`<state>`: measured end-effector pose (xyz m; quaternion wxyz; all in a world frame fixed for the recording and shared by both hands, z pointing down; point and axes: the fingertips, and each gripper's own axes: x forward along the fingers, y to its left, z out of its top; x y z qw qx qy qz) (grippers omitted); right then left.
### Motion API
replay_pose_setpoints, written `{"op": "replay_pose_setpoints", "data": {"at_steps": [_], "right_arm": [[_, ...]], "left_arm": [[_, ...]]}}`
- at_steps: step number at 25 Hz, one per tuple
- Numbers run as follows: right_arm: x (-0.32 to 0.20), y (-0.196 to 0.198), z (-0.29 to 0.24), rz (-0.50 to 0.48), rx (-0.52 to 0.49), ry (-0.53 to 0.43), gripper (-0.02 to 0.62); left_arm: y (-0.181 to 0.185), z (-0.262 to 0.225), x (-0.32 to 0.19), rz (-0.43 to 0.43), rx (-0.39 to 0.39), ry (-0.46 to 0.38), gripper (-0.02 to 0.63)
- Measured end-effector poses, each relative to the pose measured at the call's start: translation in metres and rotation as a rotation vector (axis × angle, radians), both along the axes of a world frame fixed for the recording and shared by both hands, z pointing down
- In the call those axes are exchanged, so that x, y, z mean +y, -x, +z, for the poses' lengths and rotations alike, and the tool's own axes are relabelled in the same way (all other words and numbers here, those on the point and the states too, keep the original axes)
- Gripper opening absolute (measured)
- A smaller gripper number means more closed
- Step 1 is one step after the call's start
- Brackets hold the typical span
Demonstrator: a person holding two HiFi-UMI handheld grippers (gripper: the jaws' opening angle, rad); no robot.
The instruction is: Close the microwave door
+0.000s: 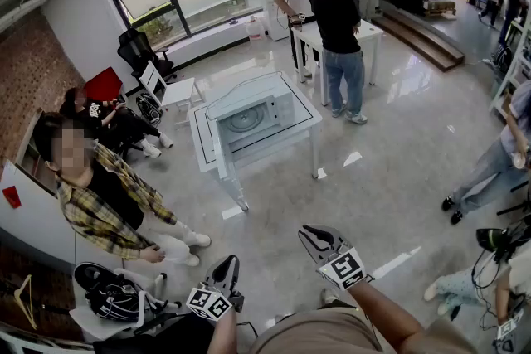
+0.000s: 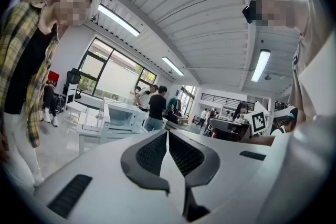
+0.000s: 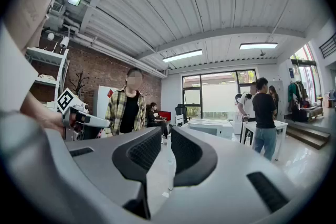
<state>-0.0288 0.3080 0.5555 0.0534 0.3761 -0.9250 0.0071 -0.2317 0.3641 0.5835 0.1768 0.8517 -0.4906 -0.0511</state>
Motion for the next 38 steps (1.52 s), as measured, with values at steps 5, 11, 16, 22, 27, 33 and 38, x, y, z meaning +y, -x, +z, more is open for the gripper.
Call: {"op": "replay_pose_setpoints", "data": {"at_steps": [5,11,16,22,27,33,38], "right_arm": [[0.002,-0.010,0.000,0.005,0.008,-0.004,0.060],[0.011,-0.009,-0.009,-0.029,-0.064,0.024,0.076],[0.015,-0.008,-0.008,-0.037,-0.067,0.021,0.094],[0.003,-0.008,-0.015,-0.041,-0.045,0.008,0.094],[-0.021,-0.006,-0.022,-0.116,-0.035,-0.001,0.100],[-0.067,0.000,-0.017,-0.172,-0.029,0.008,0.100],[-0.128,0.016,-0.010,-0.154,-0.036,0.029,0.100]], "left_arm": [[-0.012,-0.002,0.000,0.009,-0.006,0.002,0.006],[-0.017,0.000,0.004,0.020,-0.001,-0.004,0.006],[-0.018,0.000,0.005,0.017,-0.001,0.004,0.006],[-0.013,0.002,-0.012,0.014,-0.003,-0.014,0.008],[-0.002,0.009,-0.053,-0.024,-0.032,-0.014,0.025],[0.013,0.029,-0.119,-0.052,-0.072,0.032,0.072],[0.040,0.056,-0.190,-0.053,-0.097,0.078,0.115]]}}
